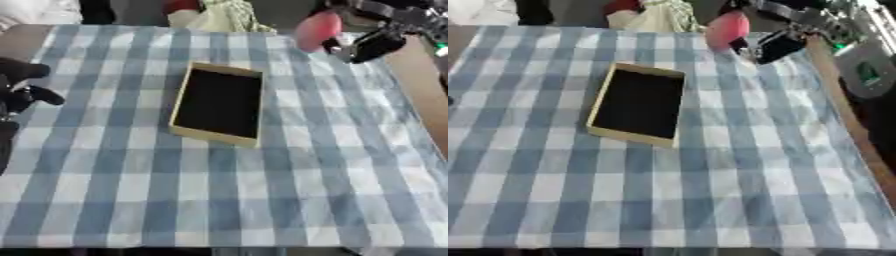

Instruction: Pick up objects on the table and place them in the box.

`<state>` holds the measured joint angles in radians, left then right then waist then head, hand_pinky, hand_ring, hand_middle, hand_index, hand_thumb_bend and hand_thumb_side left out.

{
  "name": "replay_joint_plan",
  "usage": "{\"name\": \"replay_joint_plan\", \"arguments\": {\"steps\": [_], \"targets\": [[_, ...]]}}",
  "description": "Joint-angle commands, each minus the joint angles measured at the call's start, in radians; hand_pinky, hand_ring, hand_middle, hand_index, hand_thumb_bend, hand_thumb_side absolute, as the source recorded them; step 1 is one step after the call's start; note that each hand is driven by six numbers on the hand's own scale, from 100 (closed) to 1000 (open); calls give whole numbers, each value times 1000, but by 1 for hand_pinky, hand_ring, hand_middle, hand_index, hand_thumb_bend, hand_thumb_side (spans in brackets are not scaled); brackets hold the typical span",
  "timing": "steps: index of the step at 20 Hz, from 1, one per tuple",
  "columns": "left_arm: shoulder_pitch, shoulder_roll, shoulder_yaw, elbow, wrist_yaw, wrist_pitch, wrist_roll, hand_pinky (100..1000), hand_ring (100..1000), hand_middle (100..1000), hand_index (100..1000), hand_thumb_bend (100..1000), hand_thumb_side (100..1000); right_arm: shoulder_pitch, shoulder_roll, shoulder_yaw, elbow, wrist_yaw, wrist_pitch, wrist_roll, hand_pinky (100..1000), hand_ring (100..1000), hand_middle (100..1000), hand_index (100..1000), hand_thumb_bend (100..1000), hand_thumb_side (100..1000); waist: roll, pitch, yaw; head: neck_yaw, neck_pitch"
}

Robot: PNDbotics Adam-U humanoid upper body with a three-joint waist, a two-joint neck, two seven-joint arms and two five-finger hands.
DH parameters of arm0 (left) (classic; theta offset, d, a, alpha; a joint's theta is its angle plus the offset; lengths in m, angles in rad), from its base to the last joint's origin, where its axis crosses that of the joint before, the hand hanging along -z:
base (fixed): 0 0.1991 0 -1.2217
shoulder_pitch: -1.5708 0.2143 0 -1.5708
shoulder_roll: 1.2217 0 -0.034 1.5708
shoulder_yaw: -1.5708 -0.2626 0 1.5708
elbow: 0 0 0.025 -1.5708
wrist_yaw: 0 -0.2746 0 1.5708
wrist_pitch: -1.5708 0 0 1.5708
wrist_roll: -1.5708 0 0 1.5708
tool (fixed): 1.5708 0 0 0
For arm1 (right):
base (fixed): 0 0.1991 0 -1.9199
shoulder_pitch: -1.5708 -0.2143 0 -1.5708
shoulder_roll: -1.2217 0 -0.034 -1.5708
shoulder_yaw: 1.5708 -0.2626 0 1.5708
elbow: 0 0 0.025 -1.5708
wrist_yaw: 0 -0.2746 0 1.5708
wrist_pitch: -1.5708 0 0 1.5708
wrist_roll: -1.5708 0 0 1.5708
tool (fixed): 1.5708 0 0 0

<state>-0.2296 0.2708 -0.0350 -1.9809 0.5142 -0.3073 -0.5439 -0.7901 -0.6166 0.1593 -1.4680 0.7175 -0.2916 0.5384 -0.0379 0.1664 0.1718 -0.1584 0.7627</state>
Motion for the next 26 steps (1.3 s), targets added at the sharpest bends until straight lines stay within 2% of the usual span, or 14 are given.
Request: {"name": "replay_joint_plan", "arguments": {"steps": [1, 5, 12, 26], "targets": [[-18, 3, -2, -19, 15, -3, 4, 680, 827, 729, 748, 100, 597, -61, 47, 8, 77, 78, -24, -4, 868, 775, 706, 796, 100, 100, 5, -12, 4, -13, -5], [-26, -1, 1, -19, 29, -8, 22, 679, 823, 727, 749, 100, 600, -103, 130, 20, 167, 181, -51, -26, 874, 785, 713, 798, 100, 100, 7, -11, 12, -21, -4], [-34, -9, 1, -19, 37, -10, 38, 677, 820, 725, 748, 100, 600, -110, 250, 19, 301, 346, -68, -87, 869, 787, 710, 795, 100, 100, 12, -8, 28, -32, -7], [-41, -21, -5, -19, 36, 1, 24, 676, 821, 724, 747, 100, 601, -121, 358, 16, 426, 510, -76, -178, 875, 800, 718, 795, 100, 100, 16, 2, 41, -42, -12]]}}
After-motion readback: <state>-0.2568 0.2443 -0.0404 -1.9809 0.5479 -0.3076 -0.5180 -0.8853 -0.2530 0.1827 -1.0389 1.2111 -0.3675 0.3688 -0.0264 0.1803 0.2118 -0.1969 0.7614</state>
